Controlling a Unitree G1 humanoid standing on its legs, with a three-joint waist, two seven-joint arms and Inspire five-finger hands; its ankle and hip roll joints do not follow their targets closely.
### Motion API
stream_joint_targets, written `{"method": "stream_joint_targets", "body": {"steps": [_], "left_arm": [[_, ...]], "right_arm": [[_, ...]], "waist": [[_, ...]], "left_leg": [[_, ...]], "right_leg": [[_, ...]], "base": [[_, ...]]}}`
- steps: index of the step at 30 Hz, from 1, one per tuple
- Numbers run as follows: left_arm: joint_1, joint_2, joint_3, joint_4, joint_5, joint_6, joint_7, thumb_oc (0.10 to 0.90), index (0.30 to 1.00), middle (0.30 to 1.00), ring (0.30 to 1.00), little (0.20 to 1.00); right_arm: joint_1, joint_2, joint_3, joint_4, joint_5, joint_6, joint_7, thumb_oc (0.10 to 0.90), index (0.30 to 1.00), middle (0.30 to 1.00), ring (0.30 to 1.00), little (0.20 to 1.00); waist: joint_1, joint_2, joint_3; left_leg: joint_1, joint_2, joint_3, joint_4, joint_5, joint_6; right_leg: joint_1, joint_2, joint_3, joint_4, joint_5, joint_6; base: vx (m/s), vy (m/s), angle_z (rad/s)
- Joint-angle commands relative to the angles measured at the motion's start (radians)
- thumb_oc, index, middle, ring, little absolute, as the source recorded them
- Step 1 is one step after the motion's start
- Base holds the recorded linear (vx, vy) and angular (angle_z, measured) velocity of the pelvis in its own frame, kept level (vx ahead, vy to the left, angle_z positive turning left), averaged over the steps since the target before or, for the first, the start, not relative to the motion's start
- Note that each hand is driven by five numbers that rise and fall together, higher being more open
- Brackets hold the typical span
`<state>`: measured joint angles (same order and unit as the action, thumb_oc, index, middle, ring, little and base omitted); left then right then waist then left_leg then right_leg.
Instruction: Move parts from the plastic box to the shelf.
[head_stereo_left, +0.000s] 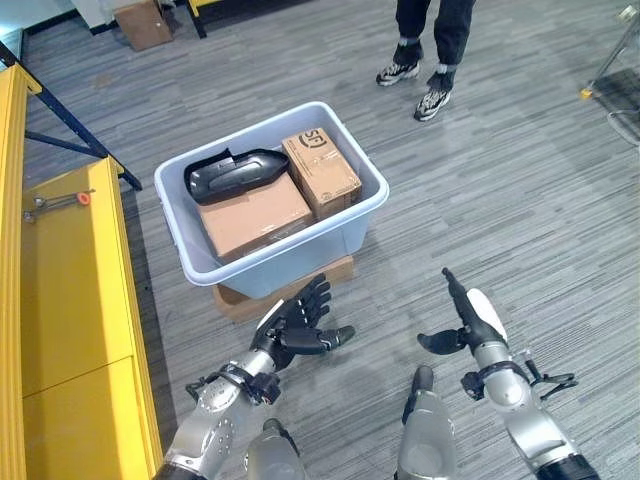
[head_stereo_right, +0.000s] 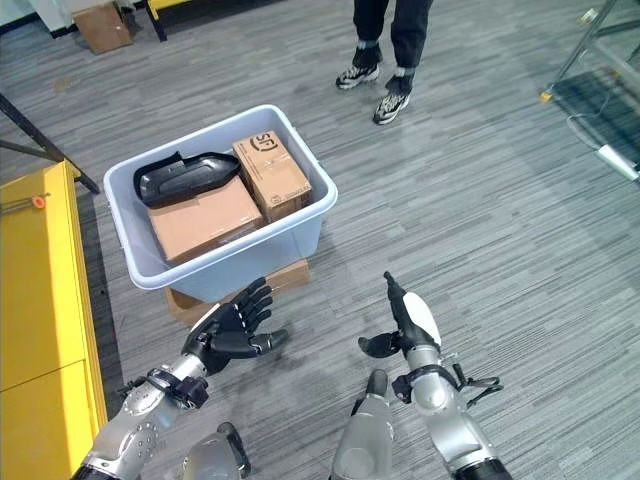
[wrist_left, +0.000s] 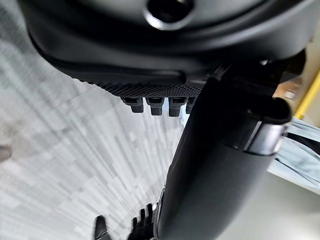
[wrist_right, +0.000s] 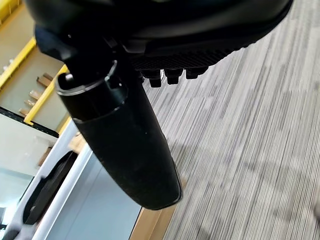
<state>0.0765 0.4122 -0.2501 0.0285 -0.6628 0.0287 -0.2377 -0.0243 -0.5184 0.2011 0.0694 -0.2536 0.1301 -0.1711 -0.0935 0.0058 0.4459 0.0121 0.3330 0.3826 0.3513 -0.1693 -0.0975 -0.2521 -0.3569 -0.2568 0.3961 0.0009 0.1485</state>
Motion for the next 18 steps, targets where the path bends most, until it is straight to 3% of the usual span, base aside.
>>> {"method": "stream_joint_targets", "body": {"steps": [1,7,10,15,17,18], "left_arm": [[-0.011,0.044,0.057,-0.137,-0.058,-0.061,-0.049,0.9,1.0,1.0,1.0,1.0],[-0.019,0.036,0.047,-0.127,-0.051,-0.039,-0.059,0.9,1.0,1.0,1.0,1.0],[-0.019,0.027,0.04,-0.127,-0.048,-0.038,-0.047,0.9,1.0,1.0,1.0,1.0],[-0.022,0.02,0.042,-0.119,-0.043,-0.039,0.014,0.9,1.0,1.0,1.0,1.0],[-0.035,0.018,0.043,-0.103,-0.042,-0.037,0.041,0.9,1.0,1.0,1.0,1.0],[-0.036,0.019,0.044,-0.098,-0.048,-0.042,0.058,0.9,1.0,1.0,1.0,1.0]], "right_arm": [[-0.054,-0.017,-0.035,-0.131,-0.036,-0.111,-0.004,0.9,1.0,1.0,1.0,1.0],[-0.103,-0.059,-0.024,-0.108,-0.033,-0.125,-0.014,0.9,1.0,1.0,1.0,1.0],[-0.108,-0.062,-0.018,-0.11,-0.056,-0.14,-0.014,0.9,1.0,1.0,1.0,1.0],[-0.101,-0.086,0.001,-0.134,-0.067,-0.152,0.037,0.9,1.0,1.0,1.0,1.0],[-0.088,-0.094,0.016,-0.138,-0.062,-0.155,0.049,0.9,1.0,1.0,1.0,1.0],[-0.086,-0.095,0.02,-0.135,-0.059,-0.164,0.053,0.9,1.0,1.0,1.0,1.0]], "waist": [[0.01,-0.042,-0.088],[0.011,-0.031,-0.088],[0.009,-0.028,-0.092],[-0.009,-0.028,-0.117],[-0.008,-0.023,-0.128],[-0.007,-0.023,-0.13]], "left_leg": [[0.03,-0.037,0.059,0.079,-0.136,0.07],[0.053,0.023,0.052,0.059,-0.104,0.042],[0.071,0.046,0.067,0.053,-0.065,0.031],[0.128,0.1,0.173,0.064,0.0,0.016],[0.102,0.125,0.208,0.121,0.066,0.004],[0.096,0.118,0.213,0.125,0.061,0.008]], "right_leg": [[0.01,-0.039,0.051,-0.039,-0.003,0.053],[-0.013,-0.024,0.035,0.114,-0.12,0.01],[-0.011,-0.02,0.017,0.13,-0.137,-0.008],[0.013,-0.015,-0.071,0.157,-0.2,-0.058],[0.053,0.019,-0.12,0.137,-0.232,-0.098],[0.06,0.024,-0.127,0.134,-0.236,-0.102]], "base": [[0.23,-0.233,-0.05],[0.24,-0.186,0.15],[0.19,-0.156,0.31],[0.16,-0.185,0.51],[0.16,-0.202,0.62],[0.18,-0.168,0.82]]}}
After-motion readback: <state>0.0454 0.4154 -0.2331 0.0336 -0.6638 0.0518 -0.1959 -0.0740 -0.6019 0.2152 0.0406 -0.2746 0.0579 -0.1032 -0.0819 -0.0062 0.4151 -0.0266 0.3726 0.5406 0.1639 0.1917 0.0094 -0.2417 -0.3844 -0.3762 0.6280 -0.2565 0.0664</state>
